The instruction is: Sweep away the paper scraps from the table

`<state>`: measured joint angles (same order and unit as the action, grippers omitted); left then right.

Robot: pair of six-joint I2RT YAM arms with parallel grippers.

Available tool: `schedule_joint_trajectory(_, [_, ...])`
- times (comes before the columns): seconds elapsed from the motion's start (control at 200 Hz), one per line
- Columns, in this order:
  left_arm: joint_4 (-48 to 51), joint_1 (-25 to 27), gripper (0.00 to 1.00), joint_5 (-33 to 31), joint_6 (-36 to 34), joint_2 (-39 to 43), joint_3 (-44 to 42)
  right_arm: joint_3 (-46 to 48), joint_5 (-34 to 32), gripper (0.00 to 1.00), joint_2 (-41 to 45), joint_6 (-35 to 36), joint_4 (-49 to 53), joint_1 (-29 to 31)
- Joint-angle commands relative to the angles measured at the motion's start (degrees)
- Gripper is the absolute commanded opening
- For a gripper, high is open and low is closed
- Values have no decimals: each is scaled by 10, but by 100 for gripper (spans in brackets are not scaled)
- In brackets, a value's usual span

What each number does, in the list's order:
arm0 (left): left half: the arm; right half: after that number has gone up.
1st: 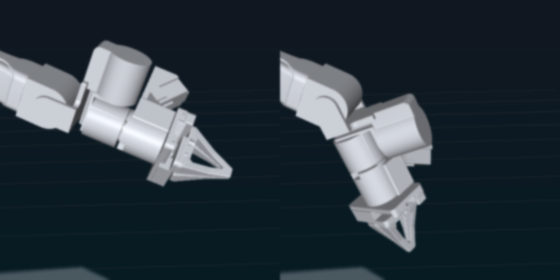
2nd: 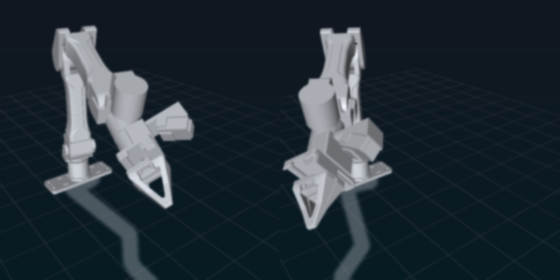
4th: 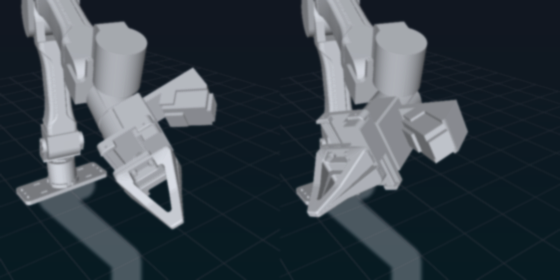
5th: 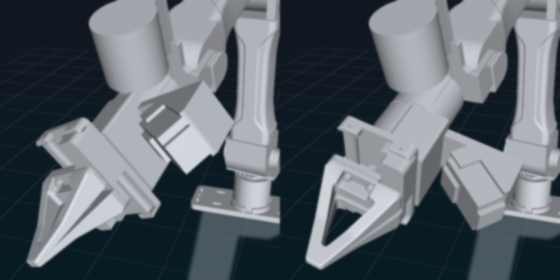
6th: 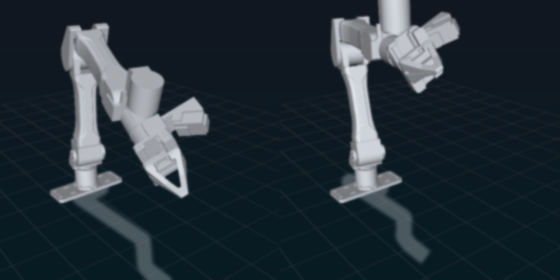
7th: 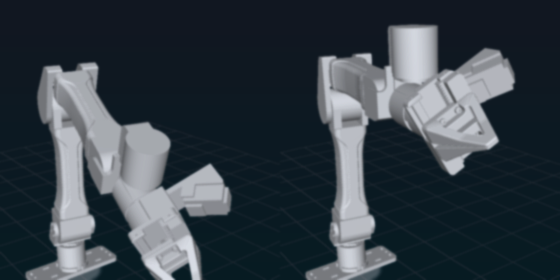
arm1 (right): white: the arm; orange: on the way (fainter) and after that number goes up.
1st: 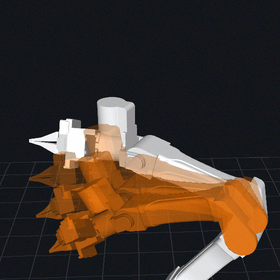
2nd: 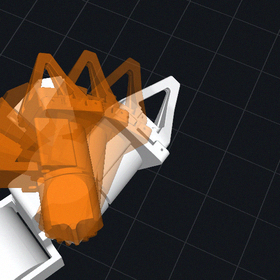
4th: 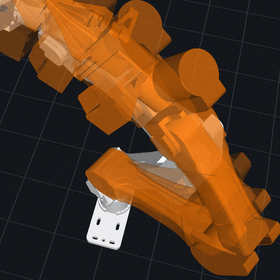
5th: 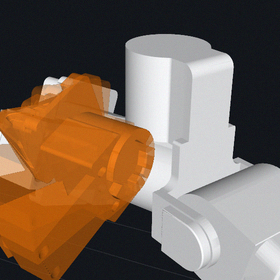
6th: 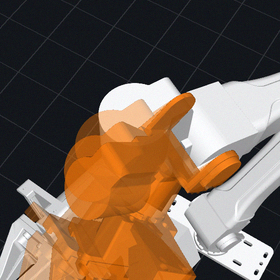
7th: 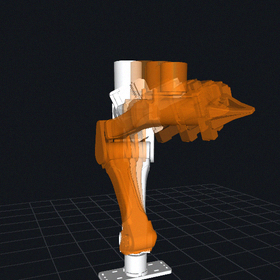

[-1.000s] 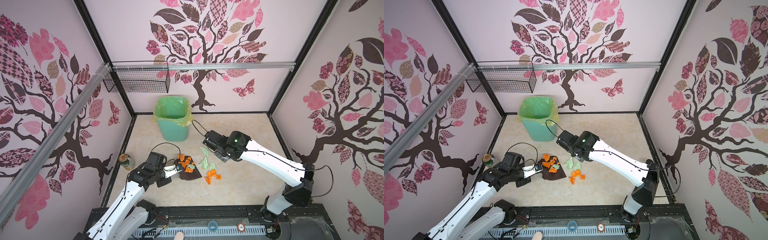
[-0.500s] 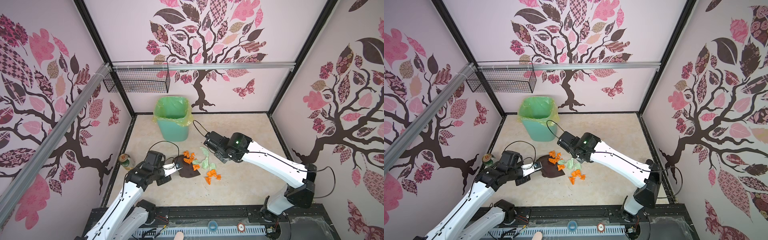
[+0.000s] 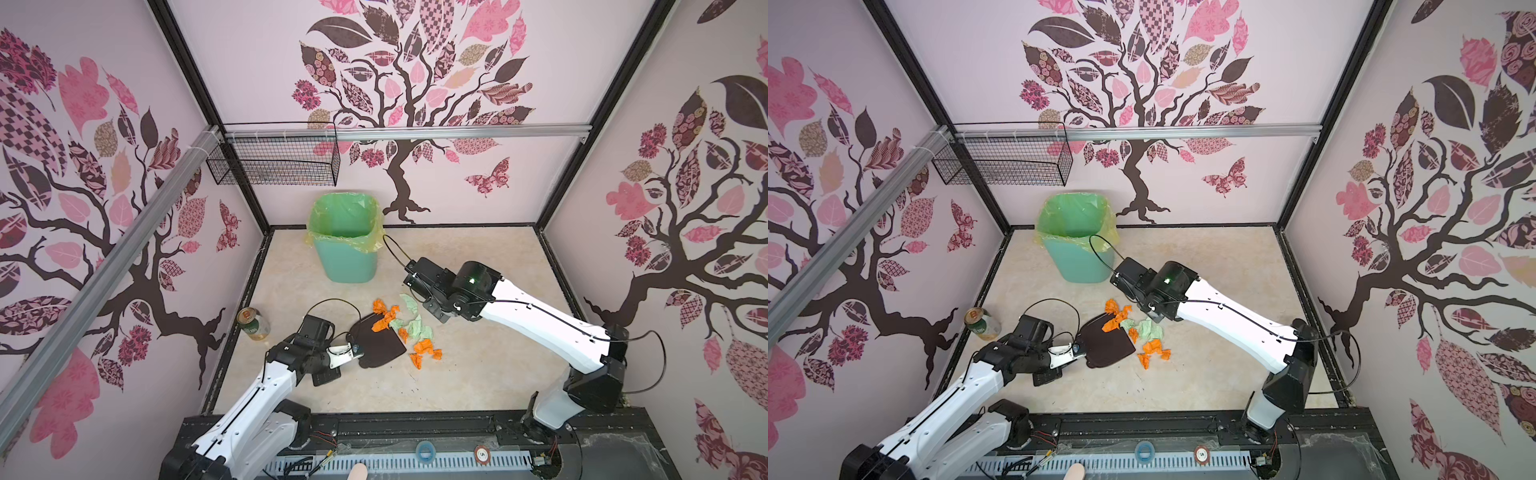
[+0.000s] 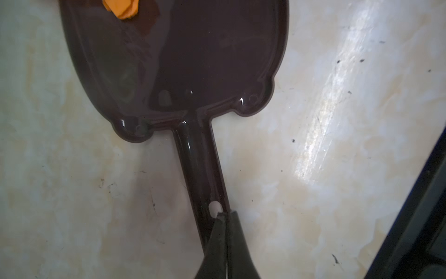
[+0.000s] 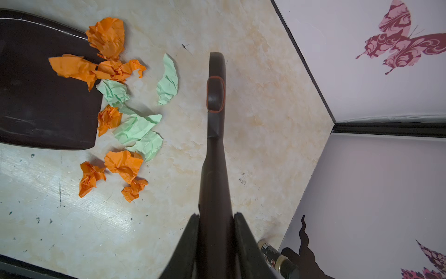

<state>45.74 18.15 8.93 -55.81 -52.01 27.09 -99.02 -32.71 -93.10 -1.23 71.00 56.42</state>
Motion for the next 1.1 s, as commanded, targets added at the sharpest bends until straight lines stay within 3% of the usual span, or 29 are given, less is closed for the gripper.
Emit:
schedule_joint_trajectory(0.0, [-35, -21, 0, 17, -32, -20, -12, -23, -6, 0, -17, 5, 1, -3])
schedule_joint_trajectory(0.11, [-39, -34, 27, 31, -38, -30, -3, -13, -3, 0, -19, 8, -5, -4])
schedule_joint_trajectory(0.18, [-40, -35, 37, 43, -39, -27, 7, 0, 0, 0, -17, 9, -12, -9])
schedule_joint_trajectory(0.24, [-30, -35, 39, 56, -39, -28, 22, 11, 3, 0, -14, 11, -19, -14])
schedule_joint_trajectory(0.41, [-9, -35, 38, 56, -55, -54, 47, 35, 9, 0, -2, 12, -31, -24])
schedule_joint_trajectory(0.545, [-3, -35, 22, 61, -60, -49, 47, 50, 10, 0, 8, 13, -39, -27])
schedule_joint_trajectory(0.66, [-9, -35, 15, 64, -56, -48, 38, 61, 12, 0, 13, 13, -44, -30])
schedule_joint_trajectory(0.945, [3, -33, 15, 63, -63, -57, 28, 70, 14, 0, 17, 13, -50, -31])
schedule_joint_trajectory(1.095, [-4, -34, 21, 51, -66, -76, 23, 72, 16, 0, 16, 13, -51, -32])
